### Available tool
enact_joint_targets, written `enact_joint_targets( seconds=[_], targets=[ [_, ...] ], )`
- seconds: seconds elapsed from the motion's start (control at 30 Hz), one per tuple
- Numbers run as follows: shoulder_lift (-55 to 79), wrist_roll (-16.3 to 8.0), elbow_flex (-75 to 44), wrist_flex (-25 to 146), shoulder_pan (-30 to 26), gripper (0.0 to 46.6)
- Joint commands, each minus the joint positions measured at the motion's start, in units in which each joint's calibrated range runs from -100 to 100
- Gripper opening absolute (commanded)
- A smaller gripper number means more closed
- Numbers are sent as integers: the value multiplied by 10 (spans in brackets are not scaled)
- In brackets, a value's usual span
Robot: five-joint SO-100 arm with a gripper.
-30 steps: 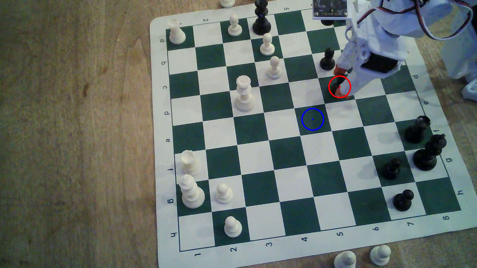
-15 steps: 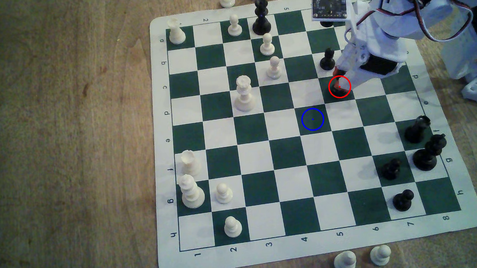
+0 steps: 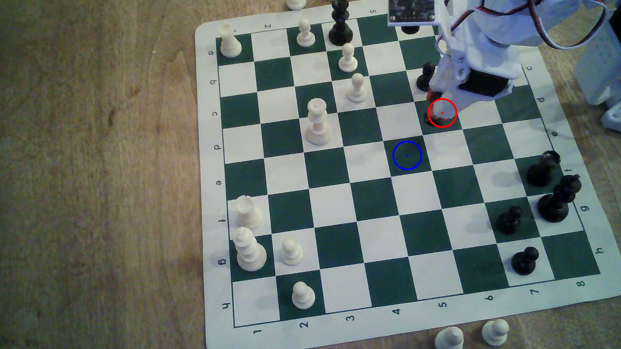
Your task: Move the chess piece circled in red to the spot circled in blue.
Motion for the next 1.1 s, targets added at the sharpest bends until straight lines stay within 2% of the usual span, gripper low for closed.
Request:
enact_joint_targets(
  seconds=[0.0, 0.23, 0.73, 1.07],
  targets=[
    [41, -9, -108, 5, -38, 16],
    [131, -11, -154, -26, -71, 16],
    [173, 14, -187, -24, -35, 18],
    [182, 13, -177, -13, -42, 20]
  ],
)
